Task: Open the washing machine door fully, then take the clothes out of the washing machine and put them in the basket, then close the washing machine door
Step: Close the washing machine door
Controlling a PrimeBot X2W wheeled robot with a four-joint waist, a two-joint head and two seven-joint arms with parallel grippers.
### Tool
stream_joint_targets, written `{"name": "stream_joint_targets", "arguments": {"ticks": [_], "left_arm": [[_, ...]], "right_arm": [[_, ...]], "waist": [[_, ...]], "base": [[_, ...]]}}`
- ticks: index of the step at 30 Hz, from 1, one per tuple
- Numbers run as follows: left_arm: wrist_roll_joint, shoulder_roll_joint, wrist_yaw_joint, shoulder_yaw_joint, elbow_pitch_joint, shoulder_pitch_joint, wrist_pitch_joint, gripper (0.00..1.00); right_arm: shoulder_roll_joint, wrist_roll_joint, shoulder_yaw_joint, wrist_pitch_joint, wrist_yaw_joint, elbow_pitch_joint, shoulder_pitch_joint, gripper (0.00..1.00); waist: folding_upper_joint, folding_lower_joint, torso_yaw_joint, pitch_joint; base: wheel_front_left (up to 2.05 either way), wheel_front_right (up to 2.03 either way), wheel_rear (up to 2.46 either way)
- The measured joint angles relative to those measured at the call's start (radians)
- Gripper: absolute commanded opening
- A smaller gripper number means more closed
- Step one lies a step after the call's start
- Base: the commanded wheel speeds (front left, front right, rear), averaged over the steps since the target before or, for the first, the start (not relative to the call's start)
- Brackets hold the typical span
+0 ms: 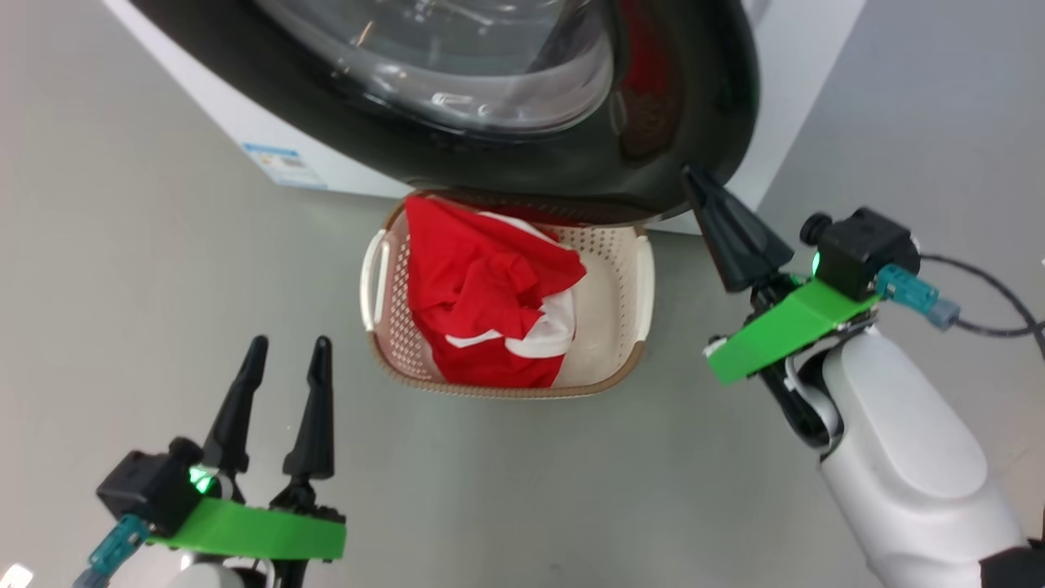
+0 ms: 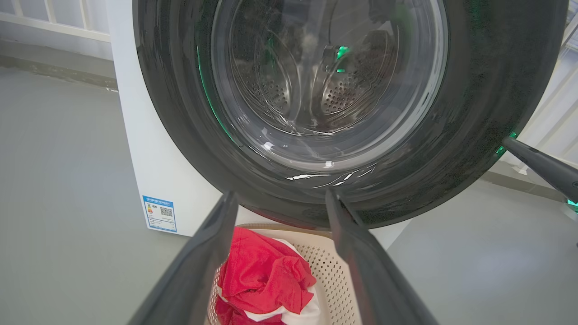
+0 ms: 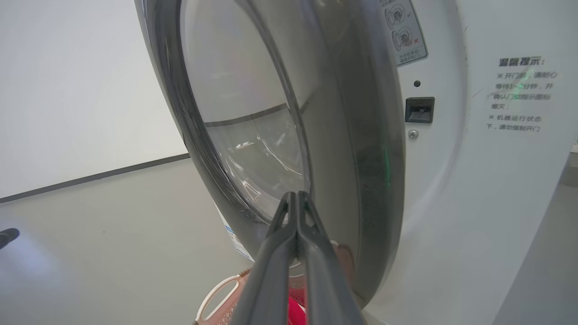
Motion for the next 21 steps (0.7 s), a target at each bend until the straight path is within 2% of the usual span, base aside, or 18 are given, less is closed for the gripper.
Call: {"name": "stream_joint_targets", "arguments": {"ticks": [7,21], "left_arm": [[-0.017,-0.018,0.000,-0.021,-0.001,-0.035,0.000,1.00],[-0.028,-0.029,0.000,-0.058,-0.002,-0.068,0.000,1.00]], "right_arm": [[-0.002,0.003,-0.021,0.000,0.000,0.039,-0.081,0.00],[0.000,0.009,-0.104,0.000,0.000,0.060,-0.171,0.00]], "waist": [[0.0000,0.0000,0.045,0.050],[0.0000,0.0000,0.083,0.115]], "base": [[0.00,0.00,0.00],[0.00,0.00,0.00]]}}
